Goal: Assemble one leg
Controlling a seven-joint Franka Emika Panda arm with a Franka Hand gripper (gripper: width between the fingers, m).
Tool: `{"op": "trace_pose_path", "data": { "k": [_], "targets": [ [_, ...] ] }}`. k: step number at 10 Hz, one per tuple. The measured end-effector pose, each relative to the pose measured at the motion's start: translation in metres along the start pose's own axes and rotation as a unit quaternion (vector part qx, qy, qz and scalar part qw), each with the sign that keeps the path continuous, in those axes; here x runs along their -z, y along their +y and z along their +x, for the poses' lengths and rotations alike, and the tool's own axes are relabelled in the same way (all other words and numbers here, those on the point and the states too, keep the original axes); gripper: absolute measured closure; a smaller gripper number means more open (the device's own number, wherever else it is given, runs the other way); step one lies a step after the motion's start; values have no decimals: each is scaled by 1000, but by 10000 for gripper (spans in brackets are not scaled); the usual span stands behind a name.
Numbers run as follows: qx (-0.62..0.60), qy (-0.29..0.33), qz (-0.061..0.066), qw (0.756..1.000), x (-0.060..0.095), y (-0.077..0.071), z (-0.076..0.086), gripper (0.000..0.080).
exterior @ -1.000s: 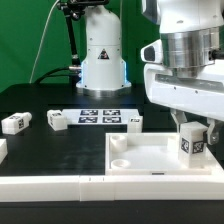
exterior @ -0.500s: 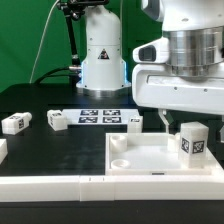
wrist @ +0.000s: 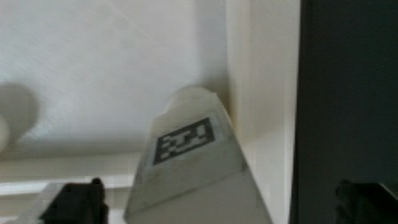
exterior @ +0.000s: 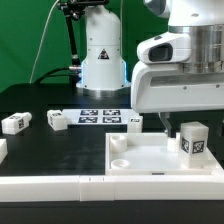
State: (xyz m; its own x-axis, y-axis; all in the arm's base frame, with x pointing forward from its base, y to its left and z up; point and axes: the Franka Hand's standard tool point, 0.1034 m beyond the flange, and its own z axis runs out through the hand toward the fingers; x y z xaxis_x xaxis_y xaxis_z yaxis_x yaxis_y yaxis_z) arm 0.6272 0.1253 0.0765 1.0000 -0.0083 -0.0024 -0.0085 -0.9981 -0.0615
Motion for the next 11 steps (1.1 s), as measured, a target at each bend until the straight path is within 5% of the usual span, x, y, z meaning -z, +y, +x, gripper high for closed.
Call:
{"op": "trace_pose_path", "data": {
  "k": [1,2,3,4,5,9,11],
  "targets": [
    [15,-1,0,1000,-1,2,-1,151],
    [17,-1,0,1000,-1,1,-1,283],
    [16,-1,0,1000,-1,1,-1,283],
    [16,-1,0,1000,-1,1,-1,436],
    [15,-1,-2,1000,-1,5,0,507],
    [-5,-1,-1,1000,-1,5,-1,507],
    [-117,2,14,993,-2,6,-1,507]
  ]
}}
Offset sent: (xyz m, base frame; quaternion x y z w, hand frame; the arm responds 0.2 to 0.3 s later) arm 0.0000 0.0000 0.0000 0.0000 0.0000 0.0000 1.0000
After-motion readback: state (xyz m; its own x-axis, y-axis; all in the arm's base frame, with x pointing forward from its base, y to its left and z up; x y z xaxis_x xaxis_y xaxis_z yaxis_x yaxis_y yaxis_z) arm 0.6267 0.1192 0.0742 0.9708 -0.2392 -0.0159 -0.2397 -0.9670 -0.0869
